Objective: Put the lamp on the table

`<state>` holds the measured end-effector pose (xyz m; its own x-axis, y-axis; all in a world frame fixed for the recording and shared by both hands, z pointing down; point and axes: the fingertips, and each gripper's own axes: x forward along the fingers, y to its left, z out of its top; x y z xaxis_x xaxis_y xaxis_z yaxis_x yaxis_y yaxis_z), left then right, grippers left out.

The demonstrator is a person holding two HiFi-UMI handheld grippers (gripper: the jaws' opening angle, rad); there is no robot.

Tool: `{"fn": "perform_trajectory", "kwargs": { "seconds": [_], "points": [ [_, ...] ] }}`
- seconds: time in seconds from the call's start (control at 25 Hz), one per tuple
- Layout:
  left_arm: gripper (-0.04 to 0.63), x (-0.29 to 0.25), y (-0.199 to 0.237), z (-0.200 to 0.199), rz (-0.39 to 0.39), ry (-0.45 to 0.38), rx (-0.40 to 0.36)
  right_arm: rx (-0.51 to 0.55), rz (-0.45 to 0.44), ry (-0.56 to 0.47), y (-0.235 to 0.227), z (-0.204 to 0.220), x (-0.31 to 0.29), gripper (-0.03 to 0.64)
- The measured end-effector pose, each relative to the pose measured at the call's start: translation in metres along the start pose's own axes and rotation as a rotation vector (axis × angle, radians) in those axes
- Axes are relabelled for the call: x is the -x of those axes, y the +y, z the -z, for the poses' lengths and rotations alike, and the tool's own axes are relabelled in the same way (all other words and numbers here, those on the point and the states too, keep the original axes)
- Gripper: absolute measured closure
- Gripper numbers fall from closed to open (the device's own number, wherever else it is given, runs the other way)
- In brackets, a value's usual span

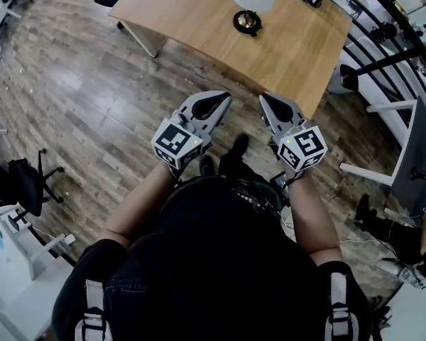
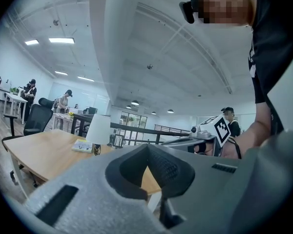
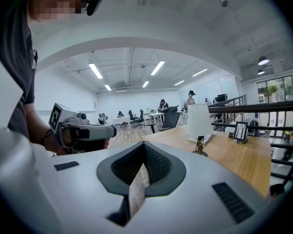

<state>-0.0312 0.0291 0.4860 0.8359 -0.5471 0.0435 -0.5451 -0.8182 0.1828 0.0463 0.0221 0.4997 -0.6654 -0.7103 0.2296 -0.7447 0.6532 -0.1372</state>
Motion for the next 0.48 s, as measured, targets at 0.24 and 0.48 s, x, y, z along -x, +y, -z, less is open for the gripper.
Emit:
{"fn": "perform_trajectory", "kwargs": {
  "seconds": [0.24,0.48],
  "points": [
    [0.586,0.029,-0.011,0.004,0.027,-0.001,-0.002,0.001,0.024,-0.009,0.031,0.005,0.008,0.601],
    [0.586,0.05,-0.015,0.004,0.042,-0.008,0.002,0.002,0.037,-0.012,0.055,0.006,0.009,0.601]
  ]
}}
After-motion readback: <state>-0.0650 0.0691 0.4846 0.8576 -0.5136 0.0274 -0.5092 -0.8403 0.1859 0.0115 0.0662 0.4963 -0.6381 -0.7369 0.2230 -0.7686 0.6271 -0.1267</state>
